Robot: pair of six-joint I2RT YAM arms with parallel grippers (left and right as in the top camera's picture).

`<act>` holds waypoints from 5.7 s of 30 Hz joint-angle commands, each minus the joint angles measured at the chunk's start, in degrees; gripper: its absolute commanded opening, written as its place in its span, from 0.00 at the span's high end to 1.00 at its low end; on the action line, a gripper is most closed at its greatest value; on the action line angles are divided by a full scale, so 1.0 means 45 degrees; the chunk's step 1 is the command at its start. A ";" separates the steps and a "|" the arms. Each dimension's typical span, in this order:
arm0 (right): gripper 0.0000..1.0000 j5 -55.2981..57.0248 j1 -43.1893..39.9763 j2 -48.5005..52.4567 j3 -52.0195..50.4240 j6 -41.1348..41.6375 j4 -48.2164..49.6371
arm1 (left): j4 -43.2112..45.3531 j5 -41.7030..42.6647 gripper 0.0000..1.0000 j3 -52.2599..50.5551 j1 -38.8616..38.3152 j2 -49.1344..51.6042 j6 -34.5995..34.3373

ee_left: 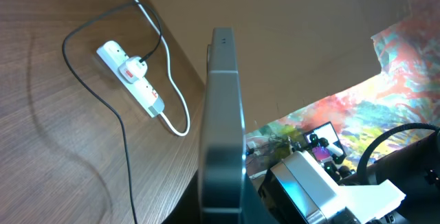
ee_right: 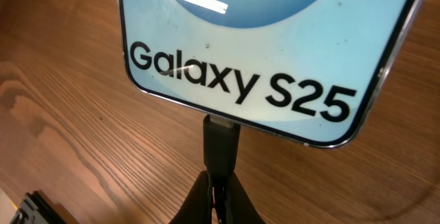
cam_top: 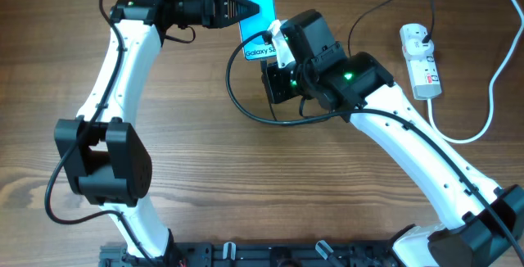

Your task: Plug charger to phone and switch on socket

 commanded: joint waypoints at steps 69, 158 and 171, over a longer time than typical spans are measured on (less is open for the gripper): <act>0.07 0.1880 -0.5532 -0.0860 0.0384 0.1248 -0.2905 | -0.2584 -0.4741 0.96 -0.0359 -0.1982 0.4556 0.1744; 0.00 0.1496 -1.2638 0.9661 0.4668 -0.1438 -0.2268 | -0.4051 -1.7272 0.00 -0.0355 -0.1321 -0.1889 0.0767; 0.00 0.1214 -1.2638 0.9670 0.4357 -0.1705 -0.2210 | -0.4051 -1.7272 0.00 -0.0355 -0.1321 -0.1889 0.0767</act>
